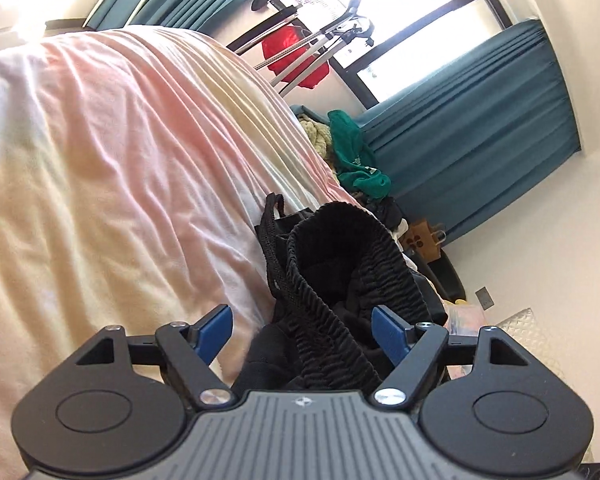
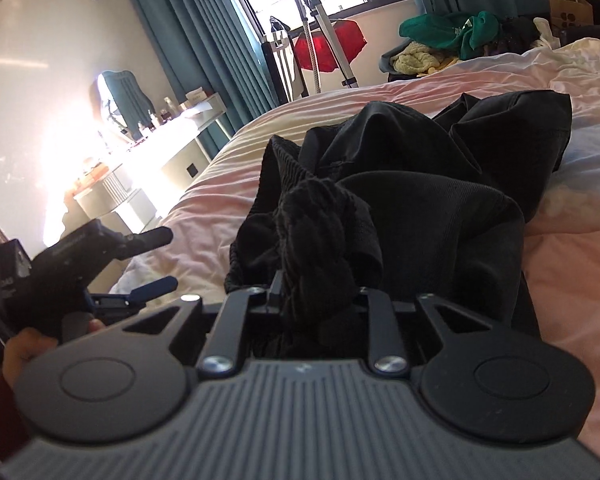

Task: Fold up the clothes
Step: 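Grasp the waistband edge with both grippers and lift it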

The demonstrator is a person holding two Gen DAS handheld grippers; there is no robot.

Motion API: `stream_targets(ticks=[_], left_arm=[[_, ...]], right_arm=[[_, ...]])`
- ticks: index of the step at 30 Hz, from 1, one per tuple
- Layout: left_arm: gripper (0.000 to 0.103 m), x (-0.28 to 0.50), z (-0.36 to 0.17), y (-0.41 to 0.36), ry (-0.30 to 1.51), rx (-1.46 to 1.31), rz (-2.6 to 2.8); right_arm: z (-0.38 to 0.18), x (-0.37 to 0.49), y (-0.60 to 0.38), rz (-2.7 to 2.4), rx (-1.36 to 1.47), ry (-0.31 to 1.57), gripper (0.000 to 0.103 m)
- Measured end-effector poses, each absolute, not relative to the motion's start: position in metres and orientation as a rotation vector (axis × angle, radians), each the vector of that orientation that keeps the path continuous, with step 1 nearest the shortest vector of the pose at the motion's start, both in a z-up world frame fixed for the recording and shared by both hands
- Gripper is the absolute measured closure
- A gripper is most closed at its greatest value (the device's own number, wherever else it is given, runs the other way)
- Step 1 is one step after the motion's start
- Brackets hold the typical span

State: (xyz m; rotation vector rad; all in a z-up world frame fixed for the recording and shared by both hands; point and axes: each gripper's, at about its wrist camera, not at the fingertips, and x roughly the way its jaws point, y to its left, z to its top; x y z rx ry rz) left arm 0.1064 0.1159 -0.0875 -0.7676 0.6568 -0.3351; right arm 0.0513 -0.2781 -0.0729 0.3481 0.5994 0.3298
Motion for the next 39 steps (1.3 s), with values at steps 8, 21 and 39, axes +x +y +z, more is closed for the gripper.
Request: stream_targets(ticks=[8, 21, 39], left_arm=[[0.030, 0.119, -0.104, 0.099, 0.687, -0.691, -0.331], [0.030, 0.110, -0.090, 0.092, 0.643, -0.627, -0.327], [0.031, 0.133, -0.058, 0.102, 0.562, -0.378, -0.247]], right_arm=[[-0.073, 0.017, -0.264, 0.339, 0.310, 0.579, 0.076], [-0.055, -0.023, -0.268, 0.325, 0.376, 0.354, 0.019], [-0.071, 0.026, -0.245, 0.158, 0.340, 0.516, 0.033]])
